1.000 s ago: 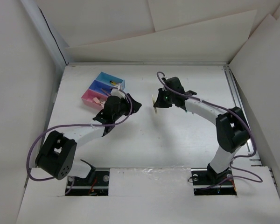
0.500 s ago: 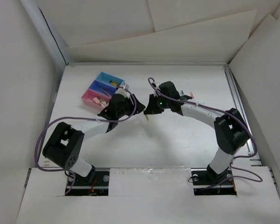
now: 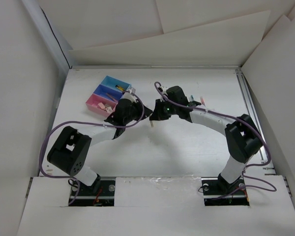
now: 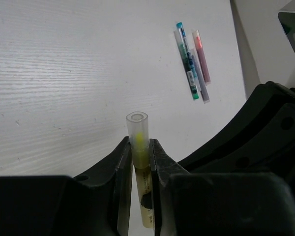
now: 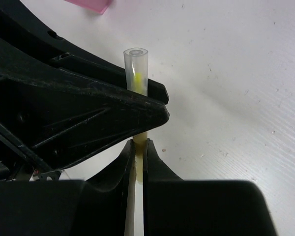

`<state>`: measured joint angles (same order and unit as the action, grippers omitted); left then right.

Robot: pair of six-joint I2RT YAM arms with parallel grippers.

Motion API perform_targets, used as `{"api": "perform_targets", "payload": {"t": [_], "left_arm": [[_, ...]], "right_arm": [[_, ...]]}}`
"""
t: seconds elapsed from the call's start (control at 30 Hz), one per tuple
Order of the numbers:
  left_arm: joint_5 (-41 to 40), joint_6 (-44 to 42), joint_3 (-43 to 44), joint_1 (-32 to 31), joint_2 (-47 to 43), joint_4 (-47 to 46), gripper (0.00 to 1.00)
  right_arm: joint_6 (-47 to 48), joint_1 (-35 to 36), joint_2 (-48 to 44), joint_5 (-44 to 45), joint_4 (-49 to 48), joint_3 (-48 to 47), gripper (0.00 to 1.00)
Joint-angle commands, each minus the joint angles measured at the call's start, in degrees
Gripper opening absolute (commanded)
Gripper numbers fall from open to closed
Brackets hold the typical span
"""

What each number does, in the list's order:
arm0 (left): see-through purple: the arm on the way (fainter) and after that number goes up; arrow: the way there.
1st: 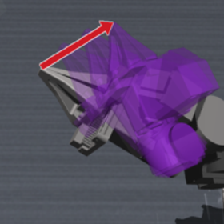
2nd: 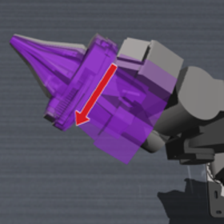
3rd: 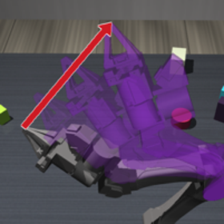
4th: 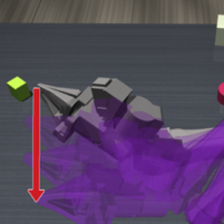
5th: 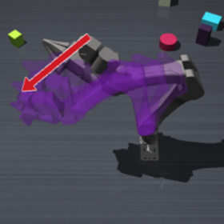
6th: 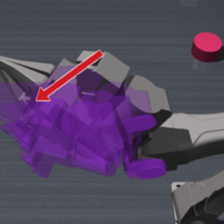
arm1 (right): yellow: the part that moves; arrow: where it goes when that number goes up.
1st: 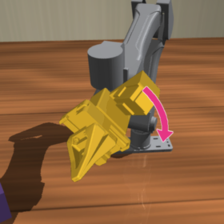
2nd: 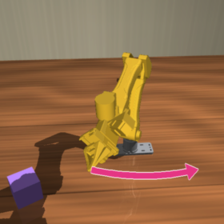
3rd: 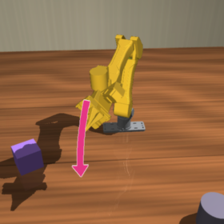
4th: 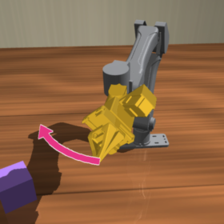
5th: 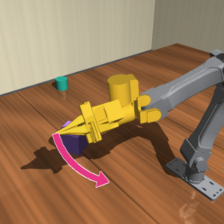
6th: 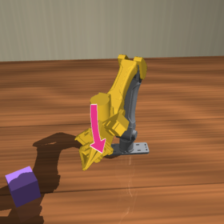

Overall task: Sort the stationery into containers
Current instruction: Place the pen in the storage box.

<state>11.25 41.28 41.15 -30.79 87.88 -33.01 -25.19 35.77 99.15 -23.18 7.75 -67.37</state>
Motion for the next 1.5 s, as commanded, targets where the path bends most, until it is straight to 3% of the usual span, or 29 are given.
{"api": "perform_targets", "payload": {"t": [0.0,0.07,0.1,0.2,0.43,0.73,0.9,1.13,1.47], "left_arm": [[0.3,0.1,1.1,0.2,-0.2,-2.1,0.02],[-1.3,1.7,1.1,0.2,-0.2,-1.5,0.0],[-1.8,1.7,1.1,0.2,-0.2,-1.5,0.0],[-5.2,2.2,3.3,0.2,-0.7,0.2,0.0],[-6.2,5.6,7.4,9.9,-0.7,0.2,0.0],[-10.4,13.1,8.9,26.3,1.4,-1.8,0.0],[-15.5,11.6,10.7,30.2,2.7,-1.3,0.0],[-23.0,7.7,13.8,30.2,5.5,-0.7,0.0],[-25.4,7.2,15.5,29.6,9.2,-1.8,0.0]], "right_arm": [[0.5,0.5,-0.8,-1.3,-4.2,0.7,0.01],[0.5,0.5,-1.5,-0.7,-4.2,1.2,0.13],[0.0,0.5,-2.6,-0.7,-4.2,1.2,0.24],[0.0,0.5,-6.6,0.5,-4.2,3.6,0.38],[-1.9,-1.2,-19.1,4.2,-5.0,9.3,0.54],[-6.5,-4.8,-24.6,7.8,-6.8,13.2,0.55],[-6.5,-3.7,-24.6,7.8,-6.8,13.2,0.55],[-6.5,-3.2,-24.6,8.9,-6.8,13.2,0.54],[-6.0,-3.2,-25.2,9.6,-6.8,13.2,0.54]]}}
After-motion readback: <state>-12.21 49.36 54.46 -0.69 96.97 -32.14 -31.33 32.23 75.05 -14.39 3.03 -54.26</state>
